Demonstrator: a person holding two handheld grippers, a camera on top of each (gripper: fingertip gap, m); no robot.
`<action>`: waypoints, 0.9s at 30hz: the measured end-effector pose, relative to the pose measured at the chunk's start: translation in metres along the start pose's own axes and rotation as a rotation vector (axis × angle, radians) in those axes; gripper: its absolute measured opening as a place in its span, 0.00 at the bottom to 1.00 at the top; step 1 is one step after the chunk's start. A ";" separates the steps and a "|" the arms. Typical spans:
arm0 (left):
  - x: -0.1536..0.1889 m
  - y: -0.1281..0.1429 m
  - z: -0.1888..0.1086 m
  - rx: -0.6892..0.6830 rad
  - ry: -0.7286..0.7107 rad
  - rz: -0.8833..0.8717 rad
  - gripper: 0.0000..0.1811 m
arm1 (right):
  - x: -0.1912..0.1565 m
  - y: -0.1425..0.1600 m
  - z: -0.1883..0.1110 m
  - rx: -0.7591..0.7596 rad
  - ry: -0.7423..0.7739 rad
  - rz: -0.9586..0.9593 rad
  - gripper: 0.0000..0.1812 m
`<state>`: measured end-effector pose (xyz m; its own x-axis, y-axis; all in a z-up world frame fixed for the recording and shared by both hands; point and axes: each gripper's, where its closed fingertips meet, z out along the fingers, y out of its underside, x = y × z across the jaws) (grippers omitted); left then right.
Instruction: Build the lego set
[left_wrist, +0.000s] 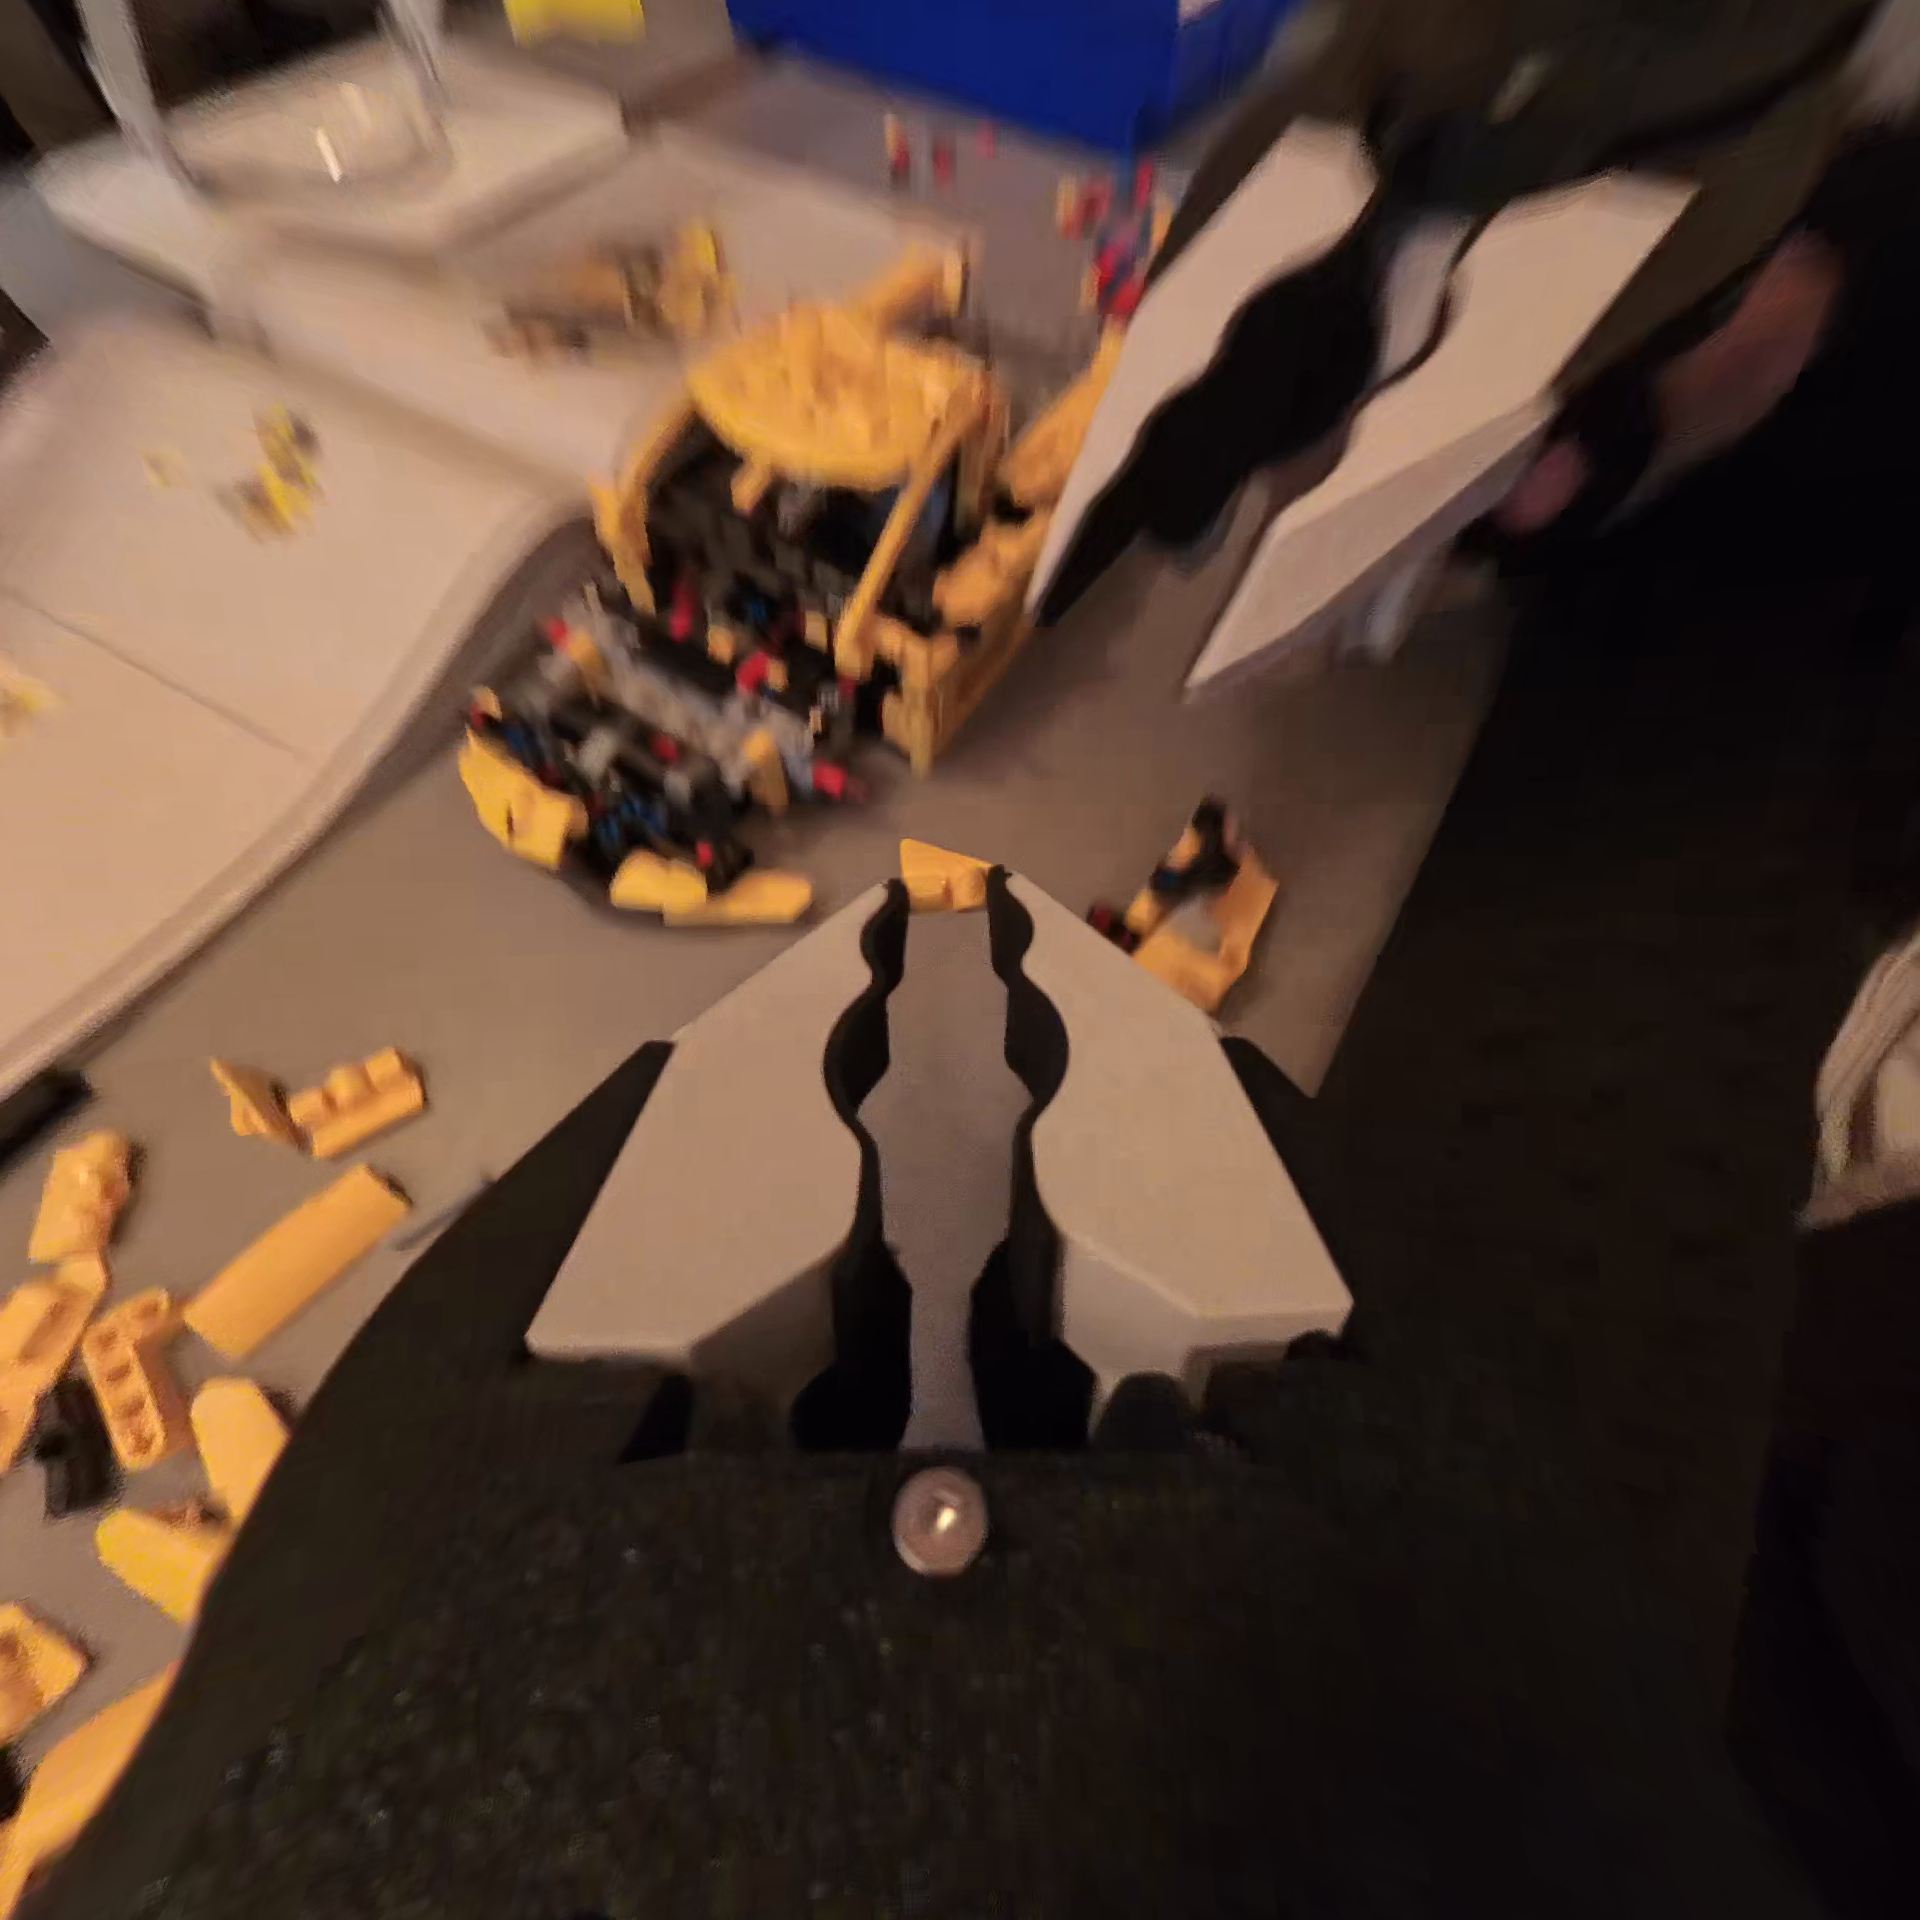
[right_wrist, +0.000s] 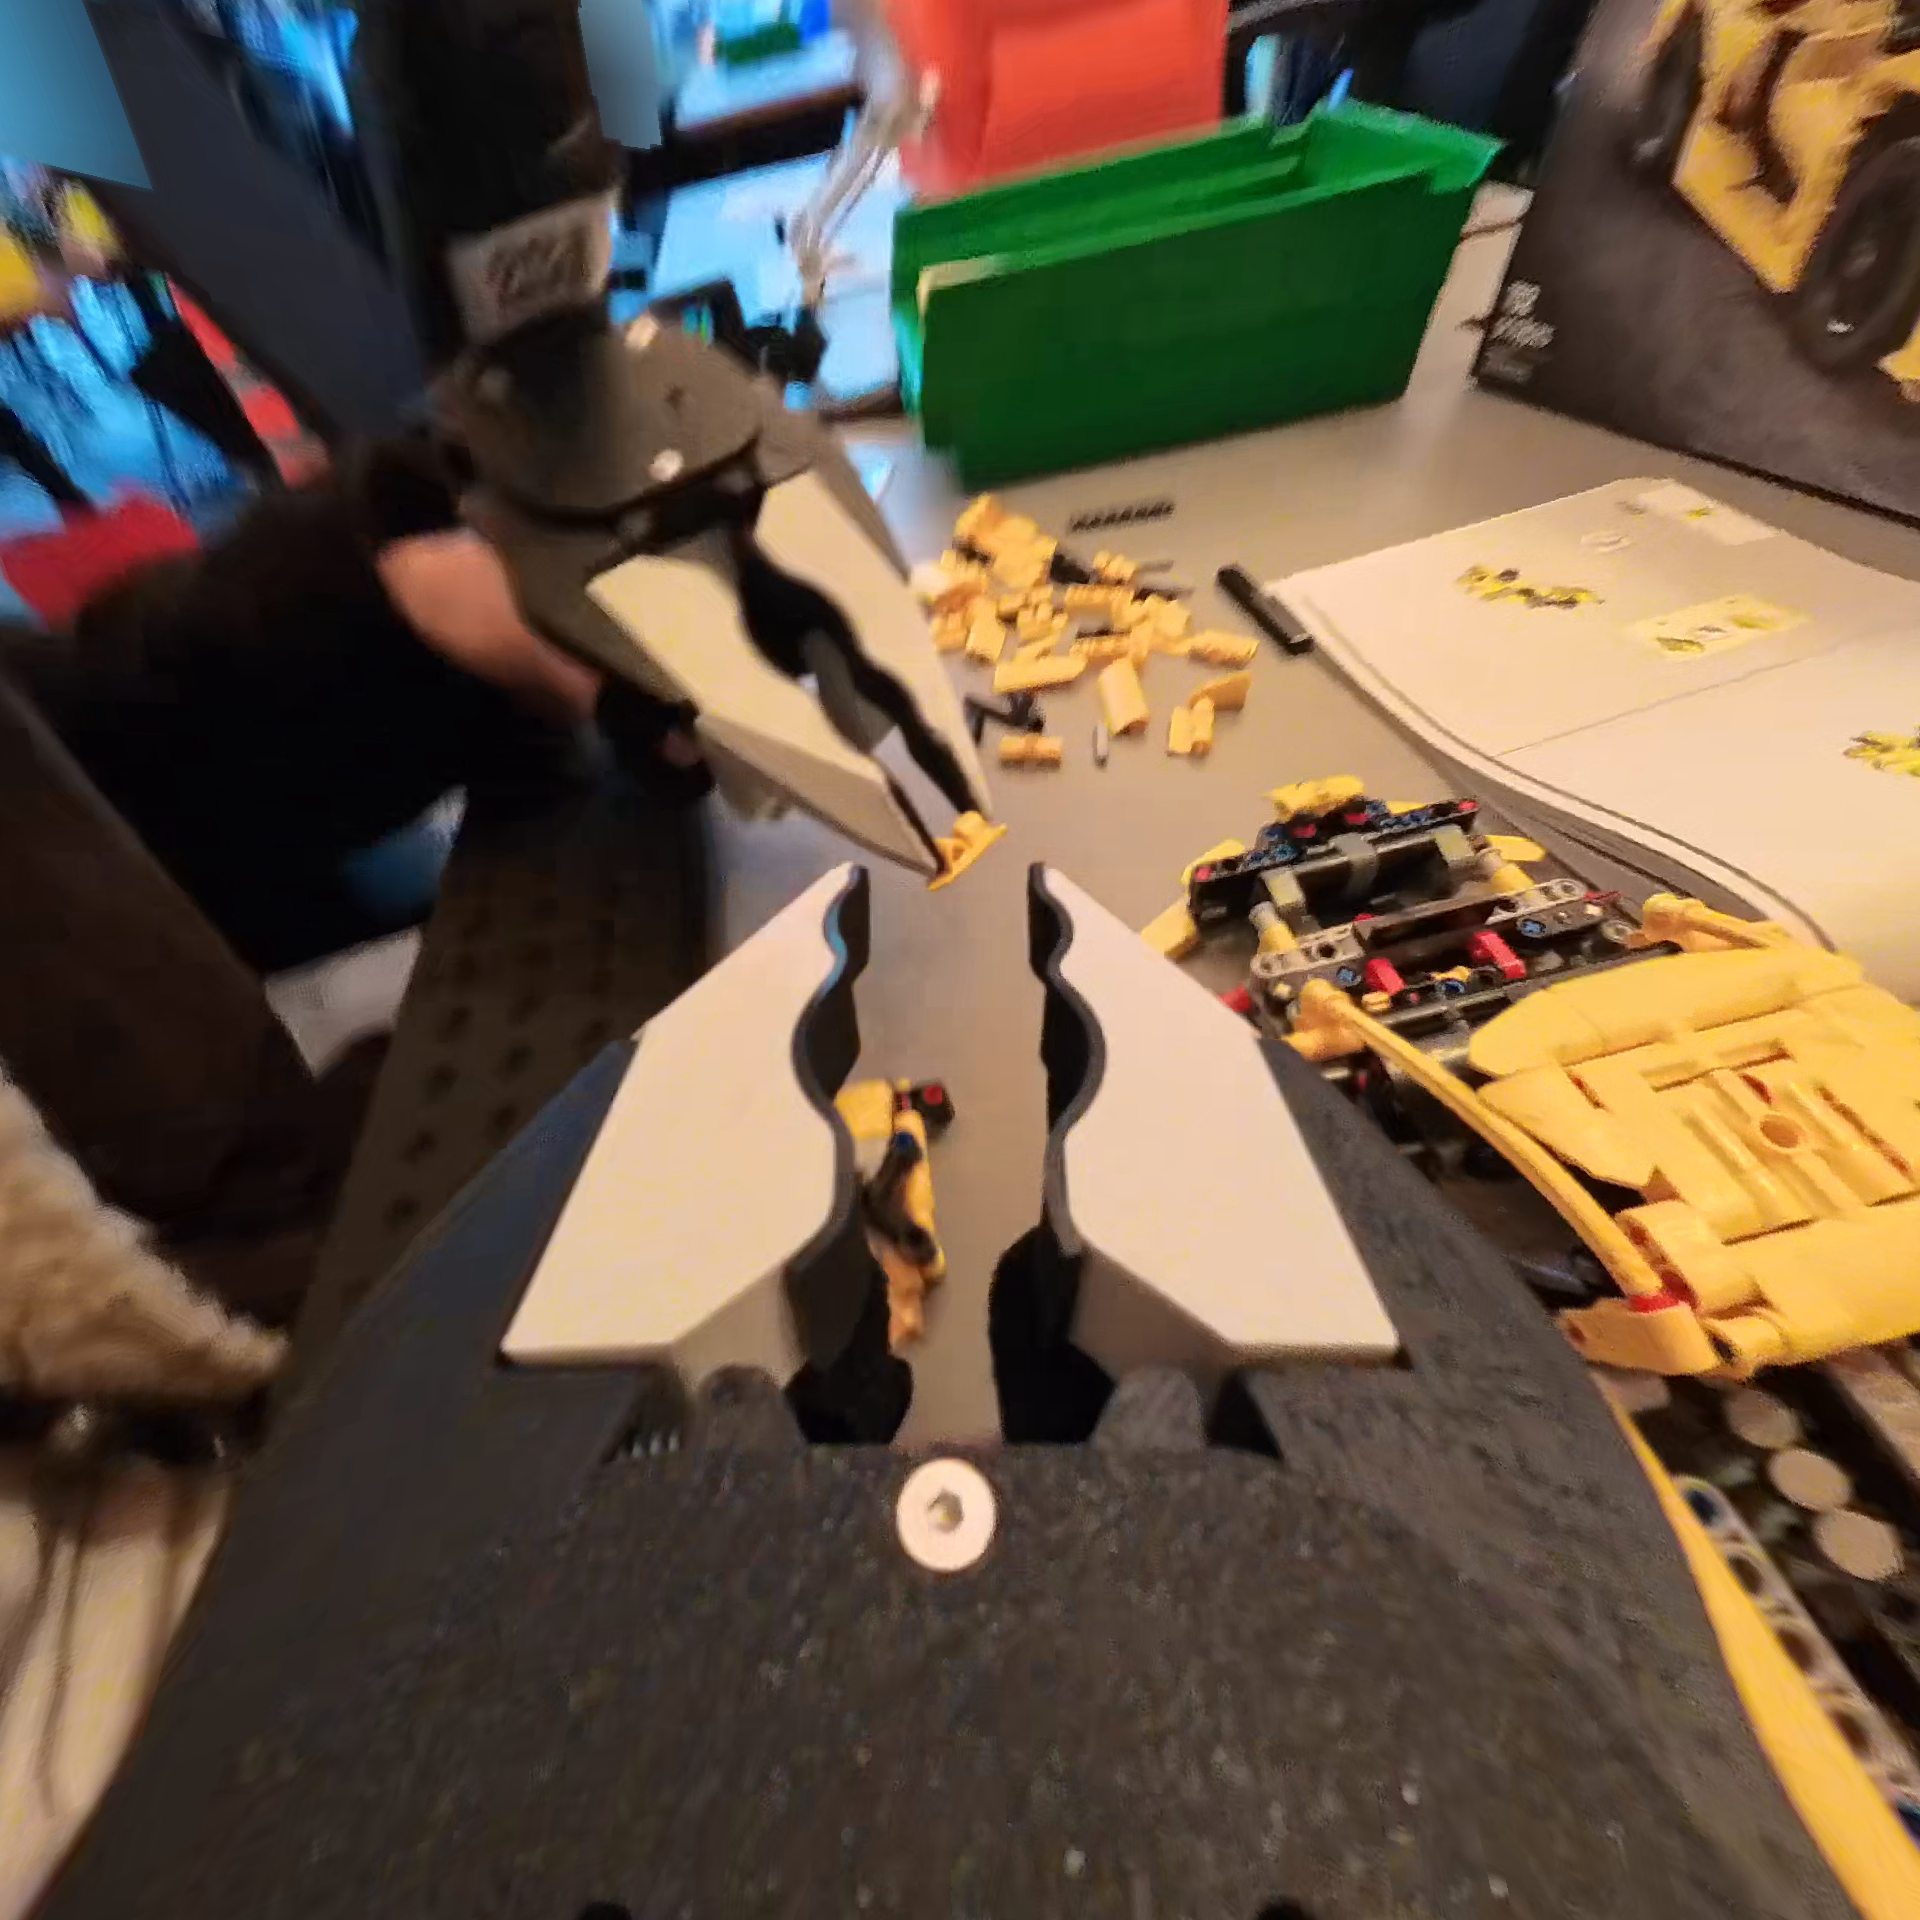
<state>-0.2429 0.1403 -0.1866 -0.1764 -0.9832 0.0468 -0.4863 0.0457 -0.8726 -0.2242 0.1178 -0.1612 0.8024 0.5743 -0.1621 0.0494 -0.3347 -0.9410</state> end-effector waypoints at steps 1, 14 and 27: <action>0.003 -0.015 -0.002 0.079 -0.004 0.002 0.08 | 0.002 -0.007 0.000 0.058 -0.008 0.056 0.16; 0.026 -0.051 -0.002 0.301 -0.250 0.375 0.08 | -0.010 -0.022 -0.010 0.168 -0.269 0.401 0.10; 0.024 -0.036 0.009 0.262 -0.249 0.308 0.09 | 0.009 -0.011 -0.011 0.089 -0.016 0.066 0.01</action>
<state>-0.2222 0.1134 -0.1583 -0.0521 -0.9448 -0.3235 -0.2062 0.3272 -0.9222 -0.2114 0.1187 -0.1493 0.7923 0.5654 -0.2292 -0.0574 -0.3049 -0.9507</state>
